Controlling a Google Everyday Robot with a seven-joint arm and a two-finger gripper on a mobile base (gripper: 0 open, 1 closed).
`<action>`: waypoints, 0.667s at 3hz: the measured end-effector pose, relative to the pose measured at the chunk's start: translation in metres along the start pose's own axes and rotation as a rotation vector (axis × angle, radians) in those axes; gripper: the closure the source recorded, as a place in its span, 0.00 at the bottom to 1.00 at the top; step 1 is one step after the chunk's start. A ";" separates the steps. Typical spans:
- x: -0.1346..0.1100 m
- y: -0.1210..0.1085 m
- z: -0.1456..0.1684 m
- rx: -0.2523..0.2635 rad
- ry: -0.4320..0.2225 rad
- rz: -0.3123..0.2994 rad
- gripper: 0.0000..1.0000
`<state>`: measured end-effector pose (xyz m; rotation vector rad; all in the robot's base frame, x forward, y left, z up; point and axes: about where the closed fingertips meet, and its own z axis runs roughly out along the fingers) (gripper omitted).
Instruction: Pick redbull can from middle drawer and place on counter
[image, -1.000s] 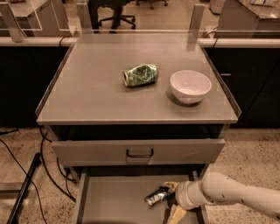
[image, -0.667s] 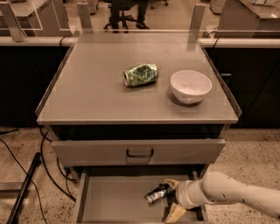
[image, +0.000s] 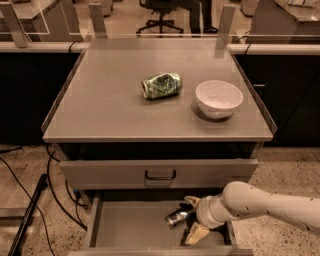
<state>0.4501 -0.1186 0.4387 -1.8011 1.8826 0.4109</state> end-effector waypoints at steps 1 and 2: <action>0.001 -0.003 0.004 0.008 -0.002 0.005 0.23; 0.004 -0.008 0.009 0.033 -0.013 0.014 0.24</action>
Offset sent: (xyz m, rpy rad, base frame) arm 0.0163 -0.0022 -0.0127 0.0267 -0.0440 -0.0521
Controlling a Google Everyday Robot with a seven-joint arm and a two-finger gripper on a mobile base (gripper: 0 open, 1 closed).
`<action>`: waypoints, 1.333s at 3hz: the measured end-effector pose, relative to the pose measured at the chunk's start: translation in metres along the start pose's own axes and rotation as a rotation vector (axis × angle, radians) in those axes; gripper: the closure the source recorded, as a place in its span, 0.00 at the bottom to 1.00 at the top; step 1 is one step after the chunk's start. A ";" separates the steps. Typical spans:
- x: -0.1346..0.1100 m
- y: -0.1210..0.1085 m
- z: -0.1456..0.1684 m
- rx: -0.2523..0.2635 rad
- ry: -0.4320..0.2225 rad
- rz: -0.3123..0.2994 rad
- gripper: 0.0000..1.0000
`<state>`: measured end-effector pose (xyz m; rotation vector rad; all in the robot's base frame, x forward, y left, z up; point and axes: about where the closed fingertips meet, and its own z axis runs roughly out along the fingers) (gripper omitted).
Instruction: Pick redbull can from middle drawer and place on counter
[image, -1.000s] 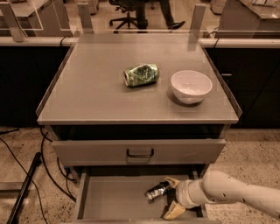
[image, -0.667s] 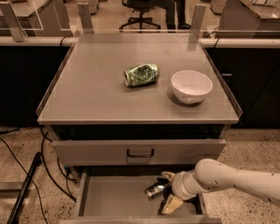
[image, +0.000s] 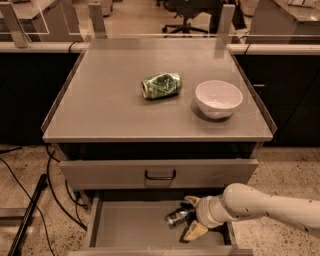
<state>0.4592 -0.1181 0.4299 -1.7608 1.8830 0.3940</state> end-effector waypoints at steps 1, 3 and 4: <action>0.009 -0.007 0.010 0.024 -0.018 0.033 0.30; 0.023 -0.014 0.024 0.040 -0.026 0.073 0.31; 0.032 -0.016 0.037 0.030 -0.016 0.086 0.30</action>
Offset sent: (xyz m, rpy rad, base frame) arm 0.0202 -0.0090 -0.0259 0.0472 -0.0120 -0.0927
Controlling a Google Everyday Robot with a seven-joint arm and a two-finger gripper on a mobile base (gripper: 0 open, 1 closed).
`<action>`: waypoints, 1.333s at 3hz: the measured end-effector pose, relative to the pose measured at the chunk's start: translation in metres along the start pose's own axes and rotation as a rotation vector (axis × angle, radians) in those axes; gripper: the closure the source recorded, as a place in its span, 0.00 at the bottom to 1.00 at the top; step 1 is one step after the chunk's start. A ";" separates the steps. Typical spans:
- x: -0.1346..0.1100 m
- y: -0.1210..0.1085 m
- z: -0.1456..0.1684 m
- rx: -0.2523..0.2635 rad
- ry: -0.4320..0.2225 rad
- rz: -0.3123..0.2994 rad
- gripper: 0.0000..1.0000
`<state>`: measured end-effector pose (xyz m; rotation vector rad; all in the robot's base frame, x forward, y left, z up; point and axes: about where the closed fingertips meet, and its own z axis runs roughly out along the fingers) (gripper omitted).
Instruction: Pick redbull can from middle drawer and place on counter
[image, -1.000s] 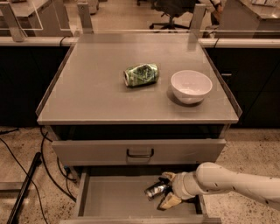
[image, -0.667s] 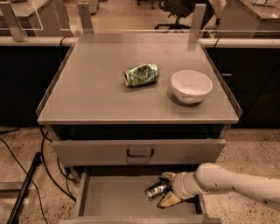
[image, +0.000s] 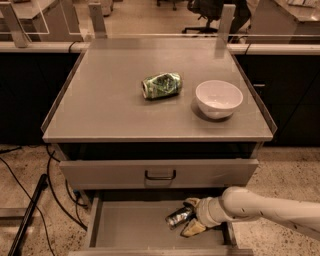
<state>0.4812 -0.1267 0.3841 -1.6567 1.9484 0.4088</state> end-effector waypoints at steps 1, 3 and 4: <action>0.008 -0.002 0.016 -0.021 0.012 0.013 0.35; 0.016 0.000 0.029 -0.052 0.040 0.027 0.55; 0.014 0.004 0.025 -0.073 0.065 0.038 0.78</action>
Offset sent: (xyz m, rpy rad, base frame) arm 0.0094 0.0043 -0.0367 -0.0265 0.0612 0.0046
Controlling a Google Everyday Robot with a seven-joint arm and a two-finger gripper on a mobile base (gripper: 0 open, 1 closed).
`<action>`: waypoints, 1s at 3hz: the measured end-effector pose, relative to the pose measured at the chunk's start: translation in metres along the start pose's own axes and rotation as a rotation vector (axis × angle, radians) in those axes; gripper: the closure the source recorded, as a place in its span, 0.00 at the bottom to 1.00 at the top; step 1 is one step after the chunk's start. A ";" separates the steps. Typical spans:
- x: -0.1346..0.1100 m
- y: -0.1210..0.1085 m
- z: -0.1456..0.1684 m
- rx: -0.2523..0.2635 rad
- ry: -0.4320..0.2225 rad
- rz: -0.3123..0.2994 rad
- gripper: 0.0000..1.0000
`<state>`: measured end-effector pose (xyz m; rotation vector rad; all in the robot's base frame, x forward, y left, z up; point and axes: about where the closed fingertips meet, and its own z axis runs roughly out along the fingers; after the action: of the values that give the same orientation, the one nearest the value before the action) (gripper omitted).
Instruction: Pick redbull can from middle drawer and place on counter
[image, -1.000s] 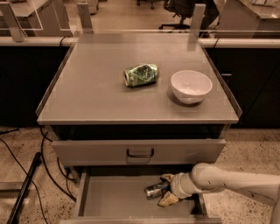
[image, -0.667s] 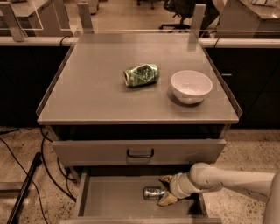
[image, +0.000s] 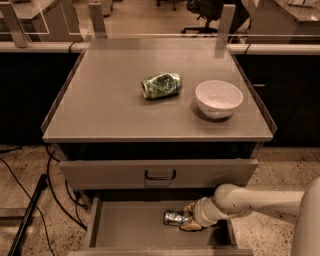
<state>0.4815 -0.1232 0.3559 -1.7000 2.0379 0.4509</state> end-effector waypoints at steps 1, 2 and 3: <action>-0.016 0.014 -0.036 -0.031 -0.003 0.008 1.00; -0.032 0.028 -0.086 -0.013 -0.023 0.015 1.00; -0.047 0.039 -0.146 0.008 -0.055 0.032 1.00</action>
Offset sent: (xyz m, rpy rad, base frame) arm -0.0504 -0.0264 0.1462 0.0430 -0.0078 -0.0272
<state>0.4312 -0.1513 0.5031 -1.6342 2.0276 0.4934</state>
